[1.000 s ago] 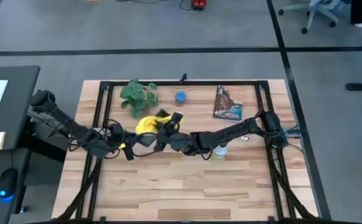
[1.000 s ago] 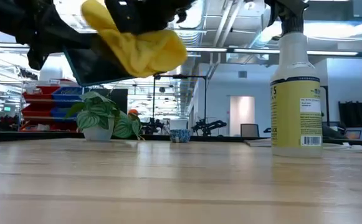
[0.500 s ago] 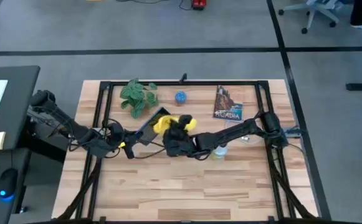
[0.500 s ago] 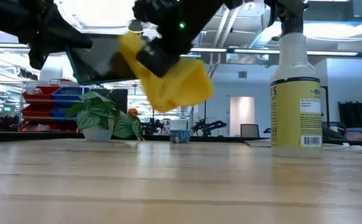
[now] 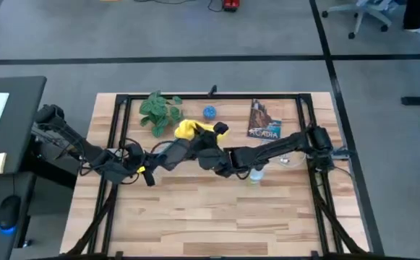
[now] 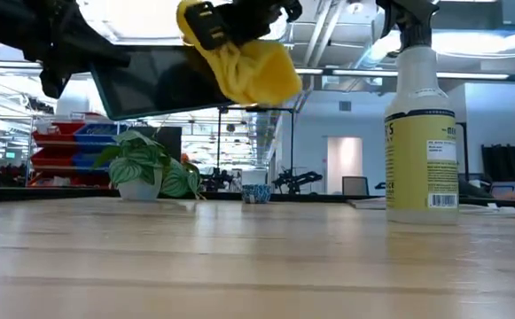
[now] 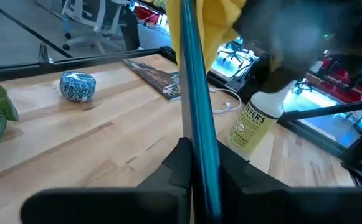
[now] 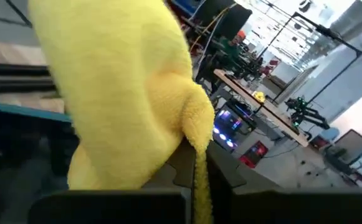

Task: Apply microfiber cloth
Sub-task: Wipe the blue tablet with the yellow microfiber cloth

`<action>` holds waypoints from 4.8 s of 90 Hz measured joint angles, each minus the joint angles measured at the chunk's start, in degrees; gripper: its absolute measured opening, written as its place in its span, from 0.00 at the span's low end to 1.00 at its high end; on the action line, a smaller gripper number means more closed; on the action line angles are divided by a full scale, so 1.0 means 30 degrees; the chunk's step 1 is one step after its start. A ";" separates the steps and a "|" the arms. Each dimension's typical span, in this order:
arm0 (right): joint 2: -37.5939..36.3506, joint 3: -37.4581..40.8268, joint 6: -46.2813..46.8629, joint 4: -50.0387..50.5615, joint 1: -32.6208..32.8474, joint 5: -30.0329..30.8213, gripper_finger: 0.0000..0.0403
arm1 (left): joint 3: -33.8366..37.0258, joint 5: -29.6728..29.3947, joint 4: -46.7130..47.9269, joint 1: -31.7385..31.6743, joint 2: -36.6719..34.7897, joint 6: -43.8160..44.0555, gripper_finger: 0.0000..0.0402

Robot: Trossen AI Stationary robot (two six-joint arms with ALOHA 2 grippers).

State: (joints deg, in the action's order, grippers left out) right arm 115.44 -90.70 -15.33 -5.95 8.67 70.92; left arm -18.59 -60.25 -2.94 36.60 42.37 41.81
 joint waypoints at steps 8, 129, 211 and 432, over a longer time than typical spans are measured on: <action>0.0015 0.0007 0.0333 0.1092 -0.0158 0.0370 0.00 | 0.0000 -0.0014 0.0028 0.0000 0.0000 -0.0010 0.03; 0.2847 -0.0837 0.2053 -0.3793 0.0760 -1.0760 0.00 | -0.0015 -0.2521 -0.1961 -0.0750 0.0000 -0.0178 0.03; 0.3152 -0.3184 -0.4859 -0.3502 0.0006 -0.1710 0.00 | 0.0007 -0.1503 -0.2251 -0.0736 0.0007 -0.0435 0.03; 0.3328 0.0109 0.4589 0.4178 0.0015 -2.3008 0.30 | -0.1566 -0.1384 -0.1139 0.1056 -0.2018 -0.6844 0.03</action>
State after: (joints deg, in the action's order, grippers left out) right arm 125.42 -90.37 -1.57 6.58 8.71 1.89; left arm -23.29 -64.40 -6.35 39.77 36.32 21.28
